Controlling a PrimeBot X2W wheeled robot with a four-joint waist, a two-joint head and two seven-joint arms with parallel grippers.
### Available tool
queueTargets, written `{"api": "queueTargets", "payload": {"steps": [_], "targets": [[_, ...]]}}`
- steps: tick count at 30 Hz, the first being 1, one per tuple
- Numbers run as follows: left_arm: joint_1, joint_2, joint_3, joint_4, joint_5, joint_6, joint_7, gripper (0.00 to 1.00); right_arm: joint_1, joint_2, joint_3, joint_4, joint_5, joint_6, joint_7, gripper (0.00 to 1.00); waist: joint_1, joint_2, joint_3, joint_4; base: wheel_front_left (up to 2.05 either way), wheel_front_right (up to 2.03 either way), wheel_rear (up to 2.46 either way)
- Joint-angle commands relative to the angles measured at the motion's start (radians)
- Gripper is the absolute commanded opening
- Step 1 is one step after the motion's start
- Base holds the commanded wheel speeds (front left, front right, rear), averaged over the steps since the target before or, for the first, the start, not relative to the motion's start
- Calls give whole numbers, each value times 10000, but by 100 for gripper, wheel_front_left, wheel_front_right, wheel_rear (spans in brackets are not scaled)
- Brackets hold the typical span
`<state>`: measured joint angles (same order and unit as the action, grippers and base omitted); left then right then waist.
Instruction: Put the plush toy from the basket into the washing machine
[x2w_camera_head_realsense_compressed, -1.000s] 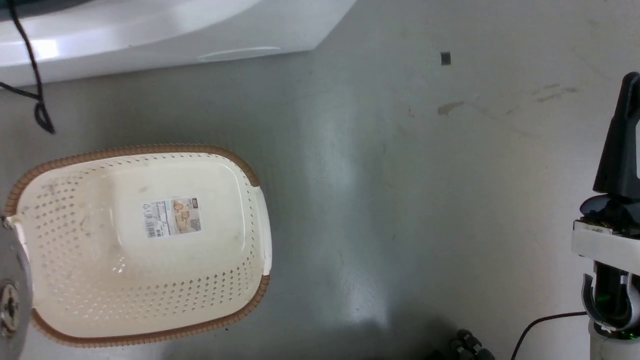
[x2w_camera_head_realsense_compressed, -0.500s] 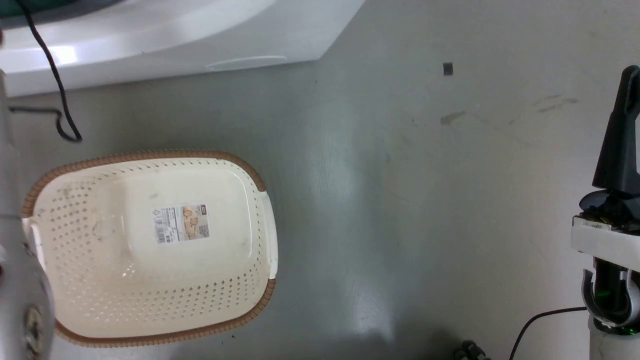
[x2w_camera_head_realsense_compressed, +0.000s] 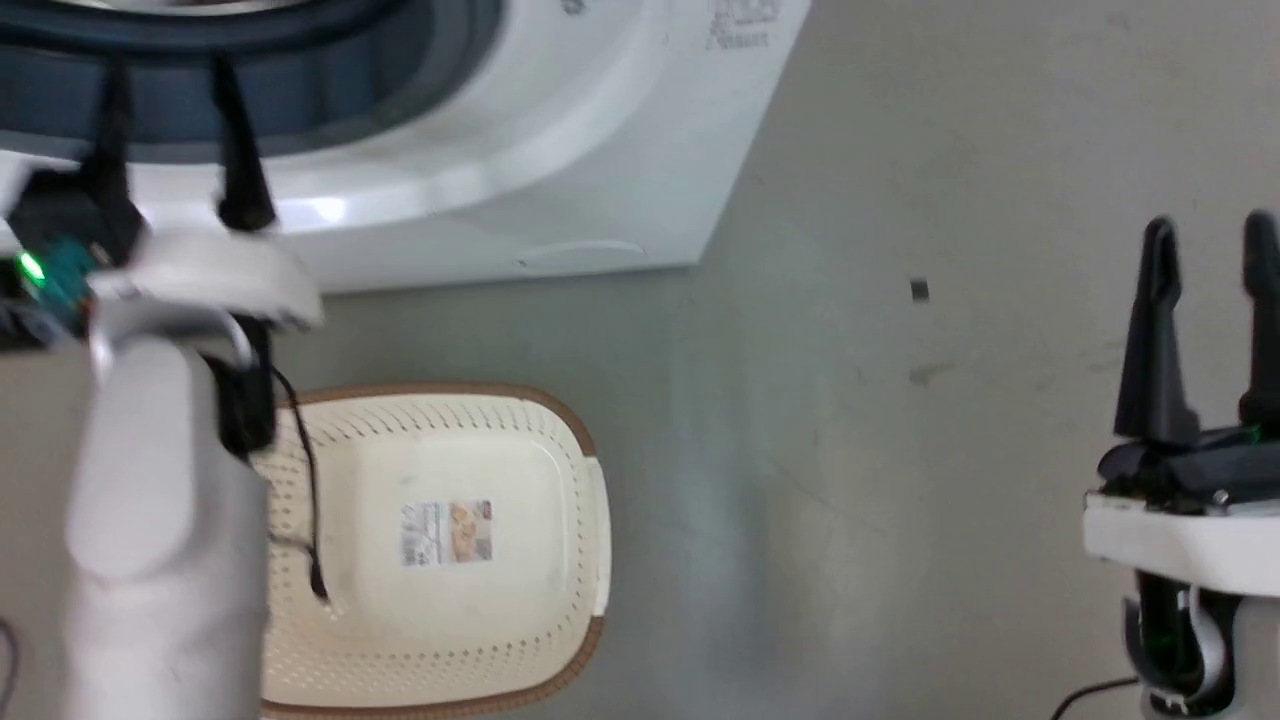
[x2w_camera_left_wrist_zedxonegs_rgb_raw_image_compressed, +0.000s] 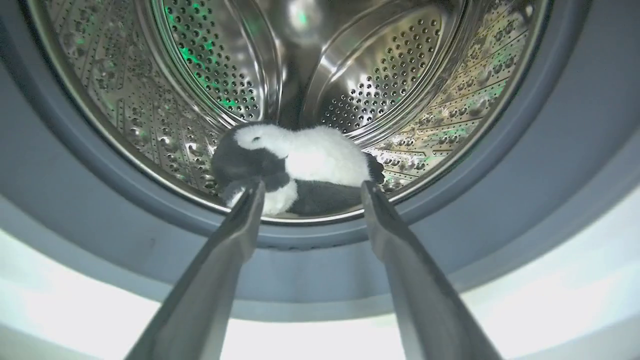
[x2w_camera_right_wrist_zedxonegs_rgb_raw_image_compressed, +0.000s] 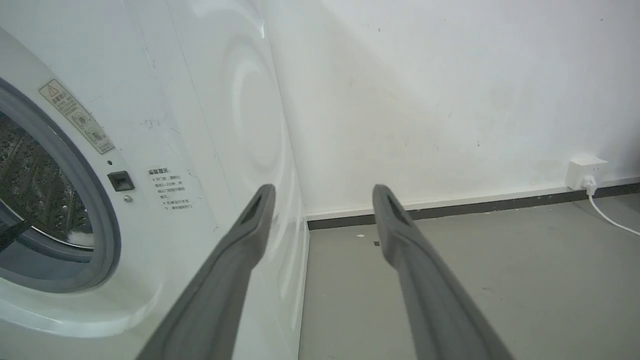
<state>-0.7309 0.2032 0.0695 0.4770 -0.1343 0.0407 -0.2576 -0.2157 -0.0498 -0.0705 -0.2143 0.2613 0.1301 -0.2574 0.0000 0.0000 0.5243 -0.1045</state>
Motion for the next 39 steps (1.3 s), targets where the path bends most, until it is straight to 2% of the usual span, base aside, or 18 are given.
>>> {"api": "queueTargets", "payload": {"steps": [1, 9, 17, 25, 35, 36, 39], "targets": [[544, -169, -29, -325, 143, -57, -41, 100, 240, -4, 11, 90, -136, 6, -44, 100, 0, 0, -767, 459, 0, 0, 0], [3168, -960, -143, -1771, 548, -243, -42, 100, 1187, -4, 37, 741, -524, 6, -44, 100, 0, 0, -2463, 1039, 0, 0, 0], [5287, -1271, -387, -2210, 683, -494, -42, 100, 2276, -4, -2, 1315, -681, 6, -44, 100, 0, 0, -4029, 1272, 0, 0, 0], [6655, -1407, -480, -2195, 639, -538, -42, 100, 3167, -4, -146, 1735, -724, 6, -44, 100, 0, 0, -5086, 1353, 0, 0, 0], [7264, -1475, -463, -2072, 640, -629, -42, 100, 3407, -4, -225, 1803, -619, 6, -44, 100, 0, 0, -5525, 1356, 0, 0, 0], [7133, -1467, -485, -2092, 693, -613, 6, 0, 3300, 0, -221, 1805, -667, 0, 4, 0, 0, 0, -5524, 1354, 0, 0, 0], [7129, -1467, -512, -2095, 696, -614, 18, 0, 3297, 0, -220, 1806, -666, -2, 3, 0, 0, 0, -5530, 1354, 0, 0, 0]]}}
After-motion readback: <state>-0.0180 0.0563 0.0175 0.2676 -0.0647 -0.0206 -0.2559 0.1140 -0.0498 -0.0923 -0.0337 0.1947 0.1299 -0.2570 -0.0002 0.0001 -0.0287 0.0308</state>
